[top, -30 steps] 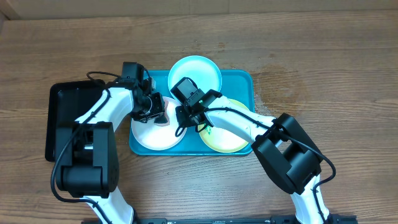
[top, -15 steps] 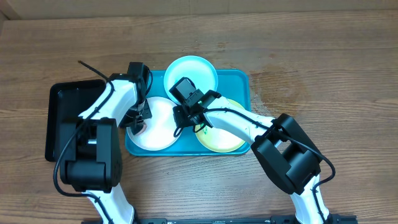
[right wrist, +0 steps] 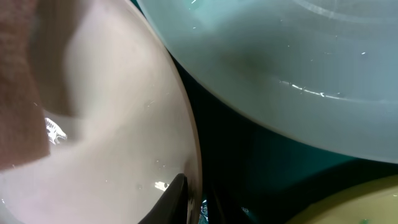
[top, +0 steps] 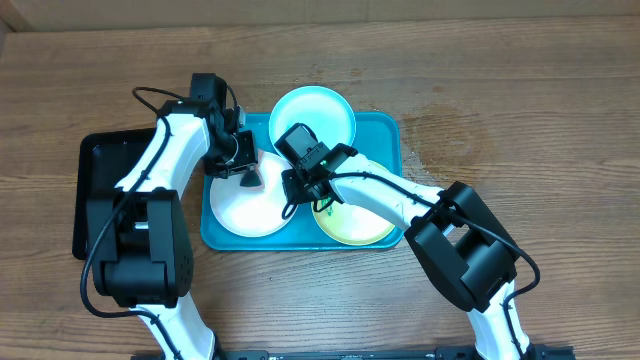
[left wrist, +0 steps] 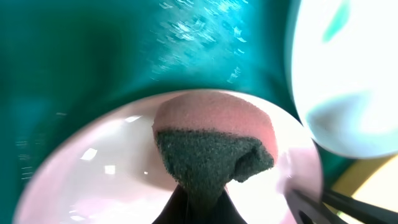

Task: Clean dirty plates on tray and stack at the side
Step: 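Scrub the white plate with the sponge in the left gripper, then lift the white plate off the tray with the right gripper, then place the white plate on the table right of the tray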

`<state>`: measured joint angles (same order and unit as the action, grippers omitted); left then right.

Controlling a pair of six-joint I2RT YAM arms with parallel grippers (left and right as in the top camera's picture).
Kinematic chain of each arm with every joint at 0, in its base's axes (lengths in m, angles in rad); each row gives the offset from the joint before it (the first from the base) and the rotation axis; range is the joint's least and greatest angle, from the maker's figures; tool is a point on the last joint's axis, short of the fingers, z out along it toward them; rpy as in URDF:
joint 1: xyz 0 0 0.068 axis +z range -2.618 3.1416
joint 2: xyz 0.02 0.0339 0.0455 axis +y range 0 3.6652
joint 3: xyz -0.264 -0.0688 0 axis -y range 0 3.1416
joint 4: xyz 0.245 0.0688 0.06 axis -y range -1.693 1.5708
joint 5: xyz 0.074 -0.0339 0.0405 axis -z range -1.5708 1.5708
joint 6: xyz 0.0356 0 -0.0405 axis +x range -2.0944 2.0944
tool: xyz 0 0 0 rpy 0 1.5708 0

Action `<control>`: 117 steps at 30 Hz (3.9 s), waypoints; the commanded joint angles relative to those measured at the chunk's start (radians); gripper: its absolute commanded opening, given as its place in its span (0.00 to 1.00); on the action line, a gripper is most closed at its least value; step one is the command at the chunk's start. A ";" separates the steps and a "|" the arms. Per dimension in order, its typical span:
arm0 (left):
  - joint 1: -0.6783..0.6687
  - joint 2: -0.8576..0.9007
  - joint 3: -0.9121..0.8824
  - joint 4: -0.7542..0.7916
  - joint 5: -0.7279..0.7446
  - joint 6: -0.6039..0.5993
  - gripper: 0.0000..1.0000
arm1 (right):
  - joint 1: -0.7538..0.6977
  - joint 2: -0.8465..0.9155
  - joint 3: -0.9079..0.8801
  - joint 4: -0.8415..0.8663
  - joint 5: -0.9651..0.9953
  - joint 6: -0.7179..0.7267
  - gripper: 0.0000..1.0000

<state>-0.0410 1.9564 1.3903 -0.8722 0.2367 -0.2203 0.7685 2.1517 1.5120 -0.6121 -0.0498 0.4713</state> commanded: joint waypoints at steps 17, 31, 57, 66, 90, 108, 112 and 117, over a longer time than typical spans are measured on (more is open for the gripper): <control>-0.063 0.011 -0.125 -0.100 -0.482 -0.161 0.04 | -0.011 0.024 -0.012 -0.003 0.041 0.001 0.09; -0.052 0.010 0.174 -0.369 -0.681 -0.319 0.04 | 0.000 0.017 0.097 -0.114 0.066 -0.034 0.04; 0.615 -0.053 0.487 -0.590 -0.101 -0.235 0.04 | 0.208 -0.003 0.550 -0.239 1.052 -0.761 0.04; 0.671 -0.053 0.484 -0.589 -0.079 -0.232 0.04 | 0.298 -0.003 0.550 -0.011 1.265 -1.101 0.04; 0.669 -0.053 0.484 -0.590 -0.078 -0.229 0.04 | 0.280 -0.003 0.550 0.185 1.392 -1.090 0.04; 0.669 -0.053 0.484 -0.595 -0.079 -0.229 0.04 | 0.023 -0.137 0.610 -0.322 0.451 -0.573 0.04; 0.669 -0.053 0.484 -0.593 -0.079 -0.229 0.04 | -0.220 -0.187 0.617 -0.466 0.063 -0.519 0.04; 0.669 -0.053 0.484 -0.593 -0.079 -0.229 0.04 | -0.520 -0.176 0.602 -0.676 -0.014 -0.519 0.04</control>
<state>0.6346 1.9373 1.8561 -1.4666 0.1467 -0.4683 0.3603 2.0117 2.1033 -1.2255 0.1059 -0.0940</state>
